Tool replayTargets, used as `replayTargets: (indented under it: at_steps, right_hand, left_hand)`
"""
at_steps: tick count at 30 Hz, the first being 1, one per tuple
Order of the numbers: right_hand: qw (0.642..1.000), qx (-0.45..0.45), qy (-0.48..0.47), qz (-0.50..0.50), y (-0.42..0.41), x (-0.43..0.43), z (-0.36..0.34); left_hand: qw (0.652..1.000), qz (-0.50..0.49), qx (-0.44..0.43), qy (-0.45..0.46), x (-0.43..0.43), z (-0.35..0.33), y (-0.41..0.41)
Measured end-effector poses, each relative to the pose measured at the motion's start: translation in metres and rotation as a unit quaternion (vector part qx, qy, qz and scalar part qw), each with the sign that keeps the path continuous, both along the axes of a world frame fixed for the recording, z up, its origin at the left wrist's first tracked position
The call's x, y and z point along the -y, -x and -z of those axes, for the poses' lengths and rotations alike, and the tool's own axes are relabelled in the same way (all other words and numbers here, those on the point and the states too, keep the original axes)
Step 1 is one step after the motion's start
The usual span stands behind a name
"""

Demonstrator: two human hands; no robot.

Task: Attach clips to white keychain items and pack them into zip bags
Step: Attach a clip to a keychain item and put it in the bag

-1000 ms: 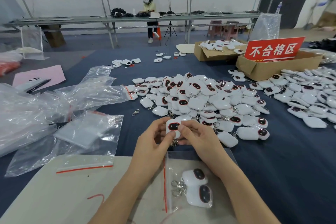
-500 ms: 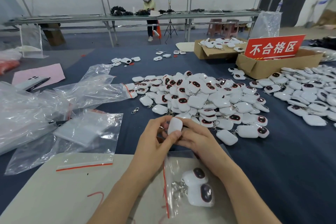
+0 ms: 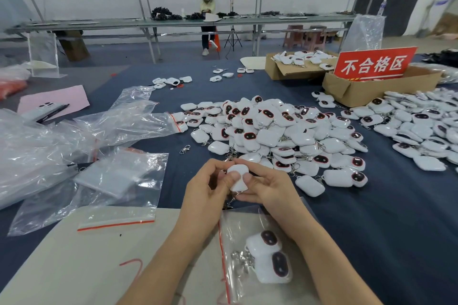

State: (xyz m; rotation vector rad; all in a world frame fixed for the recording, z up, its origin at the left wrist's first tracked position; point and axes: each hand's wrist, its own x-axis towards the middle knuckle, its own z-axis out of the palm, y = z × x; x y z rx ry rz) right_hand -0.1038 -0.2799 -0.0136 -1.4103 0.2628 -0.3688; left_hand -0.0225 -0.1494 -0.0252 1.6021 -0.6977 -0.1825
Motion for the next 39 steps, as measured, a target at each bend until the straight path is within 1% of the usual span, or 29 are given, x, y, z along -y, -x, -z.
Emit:
replayTargets:
  at_steps: [3,8,20,28,34,39]
  right_hand:
    - [1.000,0.002,-0.014,0.005,0.0009,-0.0007,-0.0012]
    - [1.000,0.008,0.000,0.012,0.0011,-0.0004,-0.0015]
    - [0.998,0.054,0.010,0.017,-0.0006,-0.0004,0.0008]
    - [0.999,0.044,-0.009,-0.014,0.0010,0.0018,0.0015]
    - [0.999,0.036,-0.014,-0.016,-0.0002,0.0037,0.0027]
    - [0.998,0.057,-0.019,-0.006,-0.0009,0.0020,0.0026]
  left_hand:
    - [1.000,0.003,-0.012,0.015,-0.0004,-0.0008,-0.0005]
    - [1.000,0.004,-0.018,0.019,-0.0008,-0.0013,-0.0007]
    - [0.999,-0.010,0.003,0.034,-0.0012,-0.0083,0.0065]
    - [0.999,-0.005,0.006,0.039,-0.0024,-0.0082,0.0033]
    - [0.999,0.006,0.004,0.035,-0.0014,-0.0058,-0.0004]
    - [1.000,0.004,0.017,0.026,-0.0004,-0.0054,0.0008]
